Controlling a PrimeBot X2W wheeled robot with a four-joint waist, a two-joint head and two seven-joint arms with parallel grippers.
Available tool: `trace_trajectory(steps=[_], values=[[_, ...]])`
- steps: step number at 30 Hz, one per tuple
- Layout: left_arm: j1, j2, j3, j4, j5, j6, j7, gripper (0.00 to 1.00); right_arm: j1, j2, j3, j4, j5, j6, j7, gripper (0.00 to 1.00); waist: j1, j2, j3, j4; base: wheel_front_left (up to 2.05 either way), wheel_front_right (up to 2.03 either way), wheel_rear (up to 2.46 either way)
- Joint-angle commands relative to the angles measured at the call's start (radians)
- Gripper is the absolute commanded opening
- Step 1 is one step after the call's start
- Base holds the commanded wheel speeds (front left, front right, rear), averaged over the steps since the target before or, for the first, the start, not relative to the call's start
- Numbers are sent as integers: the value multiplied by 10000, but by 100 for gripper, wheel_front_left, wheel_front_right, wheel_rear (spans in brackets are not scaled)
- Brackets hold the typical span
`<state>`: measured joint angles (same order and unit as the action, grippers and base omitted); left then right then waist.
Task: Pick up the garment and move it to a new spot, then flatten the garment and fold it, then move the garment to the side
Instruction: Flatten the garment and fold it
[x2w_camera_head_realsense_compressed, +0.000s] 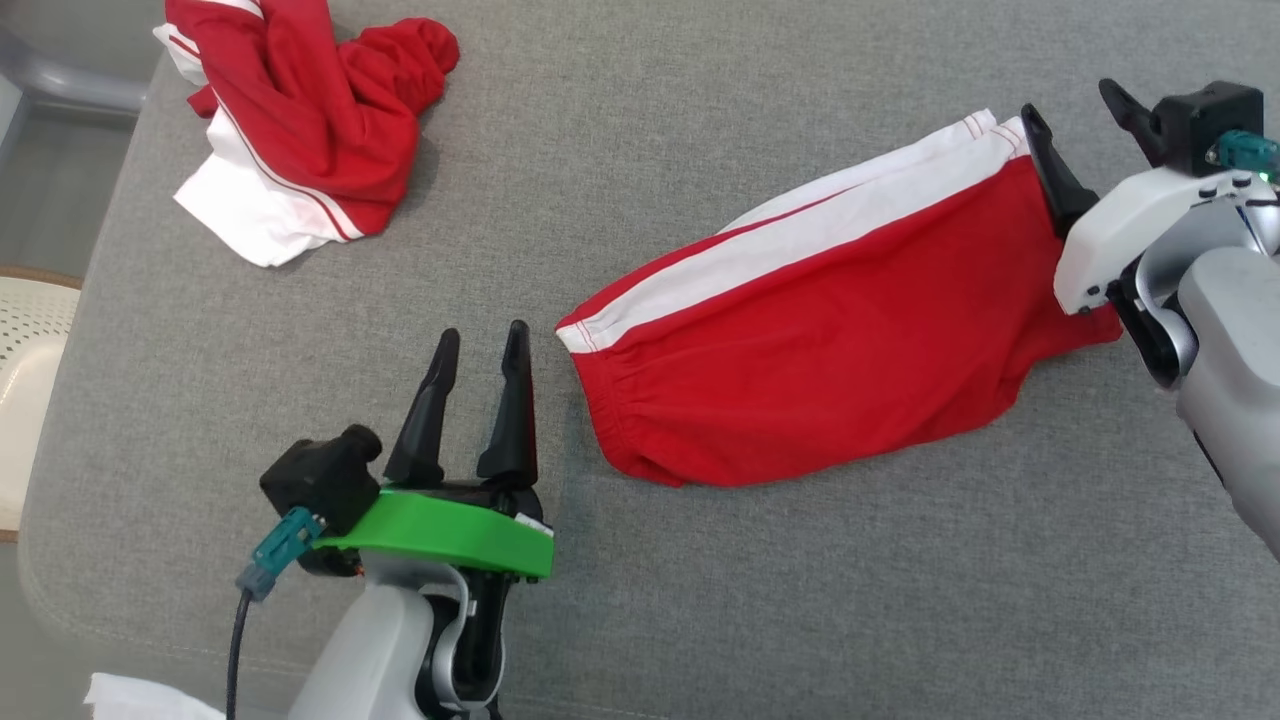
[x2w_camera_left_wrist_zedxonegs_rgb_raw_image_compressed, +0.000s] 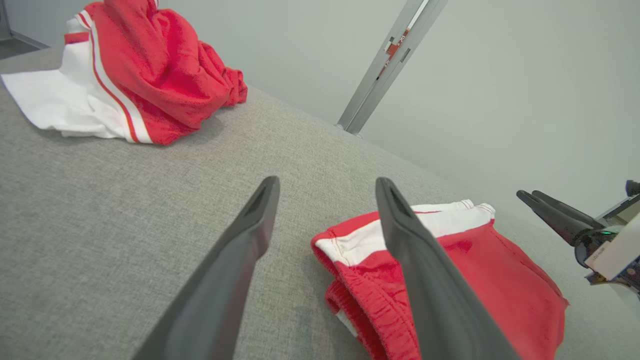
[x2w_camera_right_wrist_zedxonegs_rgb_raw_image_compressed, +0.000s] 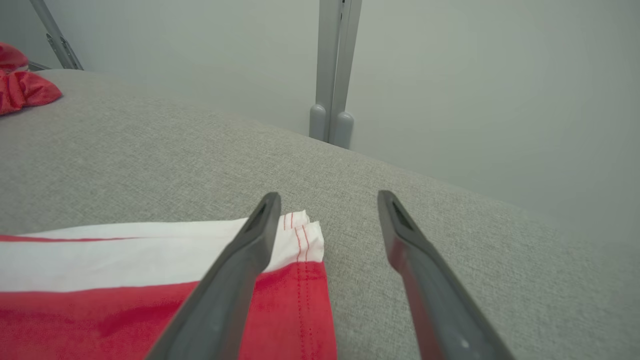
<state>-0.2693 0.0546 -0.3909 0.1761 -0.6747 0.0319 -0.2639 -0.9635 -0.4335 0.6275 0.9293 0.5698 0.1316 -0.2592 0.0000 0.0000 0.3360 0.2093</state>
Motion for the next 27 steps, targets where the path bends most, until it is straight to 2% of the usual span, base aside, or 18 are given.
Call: trace_trajectory(steps=[1,14,18,25,27], values=[[252,125,188,-131,209,50,-3,100,261,-102,104,-50,172,-17,-53,100,0,0,-317,-36,0,0,0],[1852,172,1698,-852,824,161,-5,100,1542,-374,1249,320,1718,-17,1079,100,0,0,-1242,282,0,0,0],[2118,102,2136,-1019,978,171,-4,100,1476,-332,1253,1105,1865,-16,1363,100,0,0,-1124,627,0,0,0],[2256,39,2503,-1088,1127,99,-4,100,1515,120,1181,1970,2307,-10,2216,100,0,0,-989,858,0,0,0],[2274,20,2577,-1069,1164,75,-4,100,1580,233,1194,1989,2501,-5,2482,42,0,0,-990,852,0,0,0]])
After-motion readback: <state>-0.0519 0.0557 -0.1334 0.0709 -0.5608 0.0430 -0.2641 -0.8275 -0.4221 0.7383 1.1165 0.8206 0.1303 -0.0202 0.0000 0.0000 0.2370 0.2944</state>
